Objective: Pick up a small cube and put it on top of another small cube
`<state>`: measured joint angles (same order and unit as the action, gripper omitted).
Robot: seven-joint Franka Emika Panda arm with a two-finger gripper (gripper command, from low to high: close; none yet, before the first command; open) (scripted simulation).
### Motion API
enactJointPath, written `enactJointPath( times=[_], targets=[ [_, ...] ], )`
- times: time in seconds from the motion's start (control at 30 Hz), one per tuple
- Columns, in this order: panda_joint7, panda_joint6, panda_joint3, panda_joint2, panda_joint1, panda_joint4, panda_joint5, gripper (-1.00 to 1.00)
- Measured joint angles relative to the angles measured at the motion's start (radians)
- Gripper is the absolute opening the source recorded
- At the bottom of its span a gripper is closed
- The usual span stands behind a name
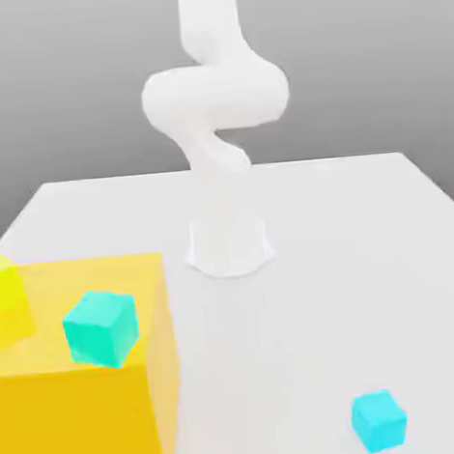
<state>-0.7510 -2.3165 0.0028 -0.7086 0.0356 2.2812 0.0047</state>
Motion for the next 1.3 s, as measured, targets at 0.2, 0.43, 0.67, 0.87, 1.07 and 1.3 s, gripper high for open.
enactJointPath(
  times=[0.2,0.43,0.67,0.87,1.07,1.3],
  targets=[
    [0.120,-0.040,0.012,0.224,0.083,-0.046,0.011,0.00],
    [0.251,-0.086,0.048,0.477,0.157,-0.098,0.019,0.00],
    [0.362,-0.132,0.099,0.731,0.236,-0.151,-0.004,0.00],
    [0.437,-0.170,0.132,0.951,0.286,-0.196,-0.054,0.00],
    [0.496,-0.206,0.159,1.172,0.351,-0.242,-0.128,0.00],
    [0.490,-0.310,0.135,1.346,0.386,-0.282,-0.171,-1.00]
  ],
)
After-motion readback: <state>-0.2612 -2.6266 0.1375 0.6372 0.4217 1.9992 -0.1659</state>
